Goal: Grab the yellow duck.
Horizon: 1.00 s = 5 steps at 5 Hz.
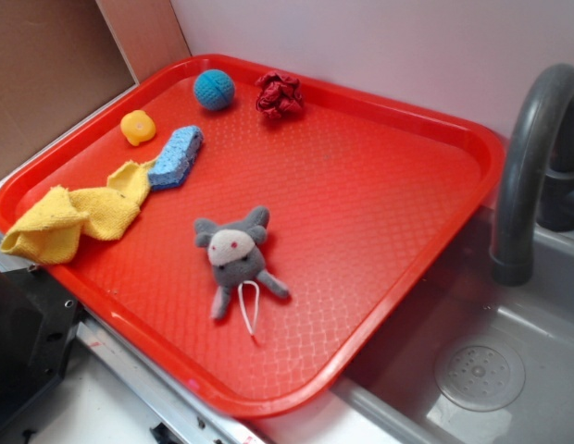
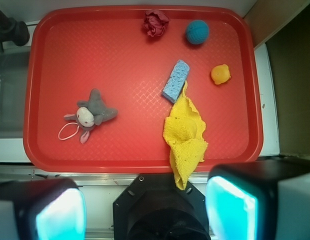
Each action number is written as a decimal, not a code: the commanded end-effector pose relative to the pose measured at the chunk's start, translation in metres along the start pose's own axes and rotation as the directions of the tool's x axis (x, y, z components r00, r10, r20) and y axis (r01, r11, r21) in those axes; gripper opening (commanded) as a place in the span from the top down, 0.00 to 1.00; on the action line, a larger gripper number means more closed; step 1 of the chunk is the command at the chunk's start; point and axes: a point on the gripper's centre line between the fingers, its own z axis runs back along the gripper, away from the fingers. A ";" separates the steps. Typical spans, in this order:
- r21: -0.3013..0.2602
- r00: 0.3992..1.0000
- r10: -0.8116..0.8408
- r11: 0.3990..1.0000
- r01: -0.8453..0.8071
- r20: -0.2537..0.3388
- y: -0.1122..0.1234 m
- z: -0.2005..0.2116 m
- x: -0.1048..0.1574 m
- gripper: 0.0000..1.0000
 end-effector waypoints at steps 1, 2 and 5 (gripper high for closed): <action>0.000 1.000 0.000 1.000 0.000 0.000 0.000 0.000 0.000 0.00; -0.014 0.979 0.203 0.979 -0.202 0.033 0.016 -0.009 0.009 0.00; 0.021 0.615 0.739 0.635 -0.772 0.275 0.088 -0.070 0.049 0.00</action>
